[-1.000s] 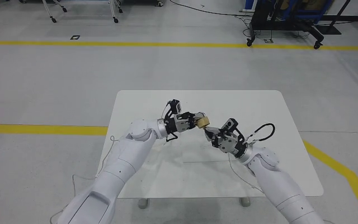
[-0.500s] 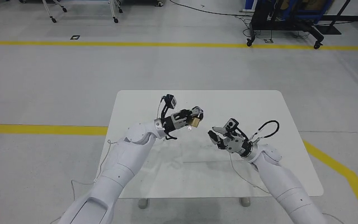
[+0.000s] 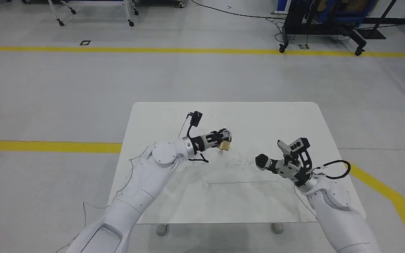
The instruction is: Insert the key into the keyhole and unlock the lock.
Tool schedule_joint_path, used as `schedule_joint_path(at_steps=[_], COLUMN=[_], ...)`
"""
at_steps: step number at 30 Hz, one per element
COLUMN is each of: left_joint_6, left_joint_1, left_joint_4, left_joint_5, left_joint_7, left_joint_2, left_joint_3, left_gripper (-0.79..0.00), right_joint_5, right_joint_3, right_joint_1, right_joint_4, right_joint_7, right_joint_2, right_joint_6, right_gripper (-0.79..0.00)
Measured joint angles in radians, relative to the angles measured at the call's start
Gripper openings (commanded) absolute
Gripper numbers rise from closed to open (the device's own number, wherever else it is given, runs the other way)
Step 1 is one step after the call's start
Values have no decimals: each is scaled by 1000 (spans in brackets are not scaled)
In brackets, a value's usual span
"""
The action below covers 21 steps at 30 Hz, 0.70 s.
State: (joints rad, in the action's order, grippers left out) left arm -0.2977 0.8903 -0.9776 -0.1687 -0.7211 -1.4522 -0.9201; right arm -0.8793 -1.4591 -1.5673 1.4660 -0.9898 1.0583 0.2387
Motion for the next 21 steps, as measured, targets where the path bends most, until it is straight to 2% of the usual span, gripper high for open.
schedule_joint_path(at_steps=[9,12,15,17,20,21], left_joint_6=[21,134,238,259,263,268], left_joint_1=[6,-5,-20,-26,-50,-58], left_joint_4=[-6,-6,12,42,98,113], left_joint_5=[29,199,361,408,390,395], left_joint_7=[10,55,116,125,116,118], left_joint_2=[1,-4,-24,-43,-65,-71], left_joint_3=[13,78,166,214,250,258], left_gripper=[-785,-785,-785,-785,-785,-606], right_joint_5=[0,0,0,0,0,0], right_joint_3=[0,0,0,0,0,0], right_joint_1=[0,0,0,0,0,0], right_joint_4=[0,0,0,0,0,0], right_joint_7=[0,0,0,0,0,0], right_joint_2=[0,0,0,0,0,0], right_joint_6=[0,0,0,0,0,0], right_gripper=[0,0,0,0,0,0])
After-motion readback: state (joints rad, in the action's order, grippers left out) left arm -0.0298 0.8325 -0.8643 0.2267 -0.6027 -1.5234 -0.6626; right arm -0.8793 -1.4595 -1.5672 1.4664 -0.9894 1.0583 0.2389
